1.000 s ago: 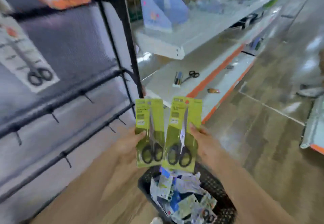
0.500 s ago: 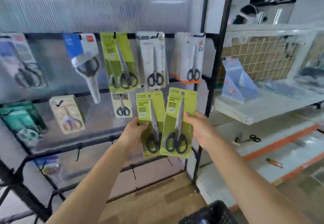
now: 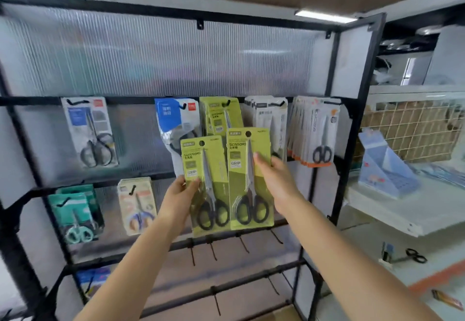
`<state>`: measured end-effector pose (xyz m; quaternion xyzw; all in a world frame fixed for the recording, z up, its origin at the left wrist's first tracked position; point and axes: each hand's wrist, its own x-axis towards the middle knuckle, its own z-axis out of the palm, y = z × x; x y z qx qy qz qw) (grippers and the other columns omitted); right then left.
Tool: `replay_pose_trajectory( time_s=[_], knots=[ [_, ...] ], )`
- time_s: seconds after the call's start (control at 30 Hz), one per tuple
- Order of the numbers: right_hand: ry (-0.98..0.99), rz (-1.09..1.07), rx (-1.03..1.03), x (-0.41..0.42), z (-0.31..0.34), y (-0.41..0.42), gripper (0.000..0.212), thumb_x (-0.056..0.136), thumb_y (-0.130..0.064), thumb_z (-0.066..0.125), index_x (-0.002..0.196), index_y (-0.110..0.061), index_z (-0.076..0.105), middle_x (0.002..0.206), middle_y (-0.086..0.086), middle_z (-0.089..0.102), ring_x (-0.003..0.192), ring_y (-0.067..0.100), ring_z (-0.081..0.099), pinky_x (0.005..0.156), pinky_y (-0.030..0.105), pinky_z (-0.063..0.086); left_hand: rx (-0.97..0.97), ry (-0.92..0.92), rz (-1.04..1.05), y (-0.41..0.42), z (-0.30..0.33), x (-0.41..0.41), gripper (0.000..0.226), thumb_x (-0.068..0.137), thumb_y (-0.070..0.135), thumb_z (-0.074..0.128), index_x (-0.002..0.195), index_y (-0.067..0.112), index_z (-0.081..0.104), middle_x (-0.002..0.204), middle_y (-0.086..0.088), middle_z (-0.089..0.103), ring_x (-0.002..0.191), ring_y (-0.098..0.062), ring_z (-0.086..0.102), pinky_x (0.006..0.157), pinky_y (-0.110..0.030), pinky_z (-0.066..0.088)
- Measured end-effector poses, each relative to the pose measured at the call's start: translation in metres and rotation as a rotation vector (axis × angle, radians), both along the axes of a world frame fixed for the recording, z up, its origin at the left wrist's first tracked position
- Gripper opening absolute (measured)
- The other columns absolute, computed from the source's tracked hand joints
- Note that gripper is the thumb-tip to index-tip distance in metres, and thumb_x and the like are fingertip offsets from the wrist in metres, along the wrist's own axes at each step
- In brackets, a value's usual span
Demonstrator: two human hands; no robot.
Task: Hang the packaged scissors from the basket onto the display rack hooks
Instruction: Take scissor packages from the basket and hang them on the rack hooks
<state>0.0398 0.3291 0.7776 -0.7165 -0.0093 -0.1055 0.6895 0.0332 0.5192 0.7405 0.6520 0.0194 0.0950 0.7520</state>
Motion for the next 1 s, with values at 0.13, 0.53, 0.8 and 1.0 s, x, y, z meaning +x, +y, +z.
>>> replay_pose_trajectory(
  time_s=[0.13, 0.53, 0.8, 1.0],
  knots=[
    [-0.049, -0.014, -0.013, 0.018, 0.02, 0.014, 0.069, 0.091, -0.052, 0.048, 0.145, -0.011, 0.033, 0.15, 0.002, 0.034, 0.136, 0.023, 0.034, 0.108, 0.041, 0.029, 0.016, -0.028, 0.026, 0.019, 0.002, 0.009, 0.007, 0.096, 0.02, 0.052, 0.091, 0.019, 0.057, 0.091, -0.007, 0.062, 0.079, -0.019, 0.058, 0.066, -0.029, 0.048],
    [-0.142, -0.029, -0.074, 0.075, 0.061, 0.031, 0.067, 0.091, -0.053, 0.048, 0.143, -0.012, 0.037, 0.147, 0.004, 0.04, 0.135, 0.023, 0.036, 0.108, 0.043, 0.031, -0.007, -0.056, 0.083, 0.034, 0.016, 0.033, 0.009, 0.096, 0.019, 0.05, 0.095, 0.015, 0.058, 0.087, -0.007, 0.063, 0.075, -0.019, 0.061, 0.06, -0.029, 0.049],
    [-0.121, 0.016, -0.096, 0.067, 0.057, 0.026, 0.065, 0.096, -0.045, 0.047, 0.144, -0.005, 0.03, 0.145, 0.008, 0.037, 0.135, 0.023, 0.035, 0.106, 0.038, 0.032, -0.049, -0.037, 0.094, 0.034, 0.01, 0.045, 0.011, 0.095, 0.019, 0.051, 0.098, 0.015, 0.06, 0.09, -0.008, 0.065, 0.081, -0.023, 0.062, 0.061, -0.03, 0.049],
    [-0.129, -0.026, -0.136, 0.066, 0.051, 0.028, 0.045, 0.097, -0.036, 0.05, 0.117, 0.004, 0.051, 0.114, -0.003, 0.031, 0.102, 0.02, 0.055, 0.091, 0.043, 0.043, -0.103, -0.048, 0.118, 0.036, 0.01, 0.046, 0.011, 0.096, 0.016, 0.05, 0.099, 0.013, 0.06, 0.088, -0.008, 0.065, 0.074, -0.02, 0.062, 0.059, -0.029, 0.049]
  ],
)
